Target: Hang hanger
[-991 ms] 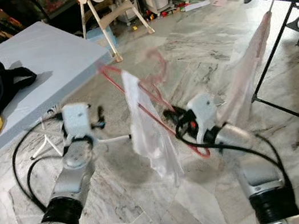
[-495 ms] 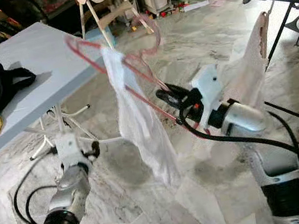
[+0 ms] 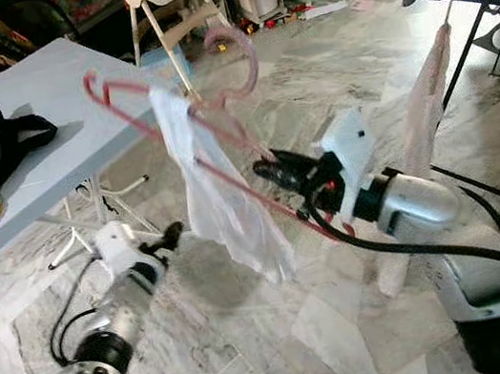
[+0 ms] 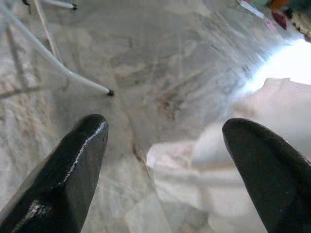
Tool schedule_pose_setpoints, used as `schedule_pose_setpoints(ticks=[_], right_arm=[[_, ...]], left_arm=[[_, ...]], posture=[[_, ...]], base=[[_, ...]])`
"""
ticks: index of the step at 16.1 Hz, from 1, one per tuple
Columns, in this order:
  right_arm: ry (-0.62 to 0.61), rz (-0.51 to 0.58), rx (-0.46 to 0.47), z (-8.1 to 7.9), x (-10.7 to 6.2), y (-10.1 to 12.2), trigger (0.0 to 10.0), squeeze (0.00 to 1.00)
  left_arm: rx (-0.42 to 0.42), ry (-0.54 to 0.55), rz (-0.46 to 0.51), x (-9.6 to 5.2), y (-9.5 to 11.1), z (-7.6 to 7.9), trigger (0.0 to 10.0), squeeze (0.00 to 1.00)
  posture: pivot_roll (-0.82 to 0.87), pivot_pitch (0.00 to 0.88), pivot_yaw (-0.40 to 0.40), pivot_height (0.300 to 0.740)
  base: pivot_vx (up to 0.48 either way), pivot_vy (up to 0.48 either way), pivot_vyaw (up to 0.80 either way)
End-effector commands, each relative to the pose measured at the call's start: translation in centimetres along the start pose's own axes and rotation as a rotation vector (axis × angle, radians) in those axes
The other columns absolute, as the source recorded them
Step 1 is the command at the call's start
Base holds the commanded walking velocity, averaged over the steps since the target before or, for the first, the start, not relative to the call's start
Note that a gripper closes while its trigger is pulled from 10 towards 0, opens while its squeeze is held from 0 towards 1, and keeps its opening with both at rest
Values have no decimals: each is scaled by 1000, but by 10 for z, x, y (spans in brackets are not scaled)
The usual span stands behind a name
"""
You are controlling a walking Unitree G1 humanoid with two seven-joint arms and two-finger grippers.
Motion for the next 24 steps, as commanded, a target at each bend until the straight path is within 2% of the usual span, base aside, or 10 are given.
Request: schedule_pose_setpoints(ticks=[1,3,5,7,9,14,16,17,18,24], right_arm=[[57,49,-5,-10,0,14,10000,0],[71,48,12,-11,-4,14,10000,0],[83,55,25,-12,-6,17,10000,0],[92,54,21,-12,-6,19,10000,0],[104,46,19,-13,-8,20,10000,0],[161,41,39,-26,-7,20,10000,0],[176,30,44,-28,-10,19,10000,0],[174,27,45,-28,-11,19,10000,0],[170,18,48,-28,-13,17,10000,0],[174,5,51,-30,-11,12,10000,0]], left_arm=[[-28,11,33,0,12,-9,10000,0],[-60,19,46,-1,17,-16,10000,0],[-220,55,-43,-5,-6,-29,10000,0],[-312,5,-87,-6,-21,-23,10000,0],[-317,-103,-216,-10,-46,-6,10000,0],[-388,-145,-172,-11,-36,-10,10000,0],[-441,-148,-99,-9,-20,-13,10000,0],[-464,-165,-77,-8,-14,-11,5804,0],[-522,-202,-59,-6,-3,-4,0,0],[-504,-263,-164,-11,-15,-2,0,0]], posture=[[-232,87,153,740],[-228,90,157,740],[-235,93,160,740],[-235,93,160,740],[-247,102,159,740],[-246,103,159,740],[-252,103,160,740],[-255,105,159,740],[-257,105,159,740],[-235,105,163,740]], base=[[0,0,0],[0,0,0],[0,0,0],[0,0,0],[0,0,0],[0,0,0],[0,0,0],[0,0,0],[0,0,0],[0,0,0]])
Point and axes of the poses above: a point about 5 cm out from each wrist's last joint towards the gripper, its own x axis pointing out of the wrist towards the gripper, its own y axis along the axis of the wrist's last joint, z = x × y, the point moved 4 cm from there along x, pointing out of the wrist towards the gripper, and after that the axes turned 5 degrees about -x, right-handed, at the moved point
